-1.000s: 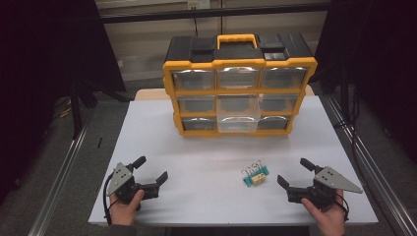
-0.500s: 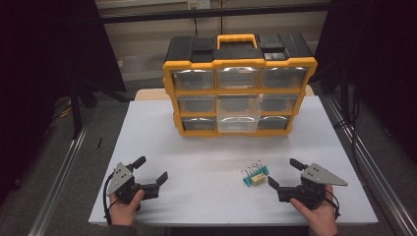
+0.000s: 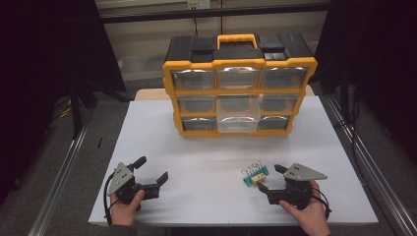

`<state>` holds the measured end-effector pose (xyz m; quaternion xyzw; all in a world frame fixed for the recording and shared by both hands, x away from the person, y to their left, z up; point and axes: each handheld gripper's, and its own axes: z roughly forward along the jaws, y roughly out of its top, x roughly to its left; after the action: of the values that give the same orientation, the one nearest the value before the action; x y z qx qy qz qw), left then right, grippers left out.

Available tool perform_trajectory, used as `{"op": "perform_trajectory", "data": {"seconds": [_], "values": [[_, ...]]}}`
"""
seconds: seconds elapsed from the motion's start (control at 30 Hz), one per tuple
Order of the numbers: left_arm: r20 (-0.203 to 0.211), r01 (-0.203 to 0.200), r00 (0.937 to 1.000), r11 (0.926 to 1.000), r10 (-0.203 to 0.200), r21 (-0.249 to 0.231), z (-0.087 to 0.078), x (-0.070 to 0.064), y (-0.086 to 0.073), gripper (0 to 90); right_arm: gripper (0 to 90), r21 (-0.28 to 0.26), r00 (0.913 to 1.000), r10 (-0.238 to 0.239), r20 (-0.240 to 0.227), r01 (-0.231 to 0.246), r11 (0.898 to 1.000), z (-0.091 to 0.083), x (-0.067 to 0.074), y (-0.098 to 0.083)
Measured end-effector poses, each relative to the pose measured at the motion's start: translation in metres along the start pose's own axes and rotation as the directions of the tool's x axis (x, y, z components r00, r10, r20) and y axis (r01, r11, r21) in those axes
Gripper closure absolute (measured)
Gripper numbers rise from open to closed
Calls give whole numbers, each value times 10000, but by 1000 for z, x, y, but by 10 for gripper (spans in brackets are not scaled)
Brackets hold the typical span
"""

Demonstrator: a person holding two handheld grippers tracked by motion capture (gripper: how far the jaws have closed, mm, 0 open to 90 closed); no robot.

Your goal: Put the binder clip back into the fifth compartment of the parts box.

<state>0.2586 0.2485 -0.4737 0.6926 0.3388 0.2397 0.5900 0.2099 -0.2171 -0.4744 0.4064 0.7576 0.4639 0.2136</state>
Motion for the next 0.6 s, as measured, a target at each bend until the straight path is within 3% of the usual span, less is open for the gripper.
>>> {"op": "perform_trajectory", "data": {"seconds": [0.03,0.1,0.2,0.4,0.53,0.6], "values": [[11,-19,10000,10000,19,21,0,0,0,17,191,216,9999,51,-107,-49,9998,2,2,2],[32,-32,10000,10000,32,29,0,0,0,17,197,284,9999,81,-73,-79,9996,3,3,3],[15,-63,10000,10000,63,30,0,-1,0,17,243,830,9993,380,57,-383,9958,8,4,2],[37,24,10000,10000,-24,-40,0,-1,0,17,338,1045,9976,671,162,-684,9922,14,6,4],[4,-72,10000,10000,72,-7,-1,1,1,17,359,1283,9976,667,194,-687,9894,18,9,6],[182,-78,9998,10000,78,12,-1,1,0,17,373,1450,9980,570,291,-606,9876,22,12,6]]}}
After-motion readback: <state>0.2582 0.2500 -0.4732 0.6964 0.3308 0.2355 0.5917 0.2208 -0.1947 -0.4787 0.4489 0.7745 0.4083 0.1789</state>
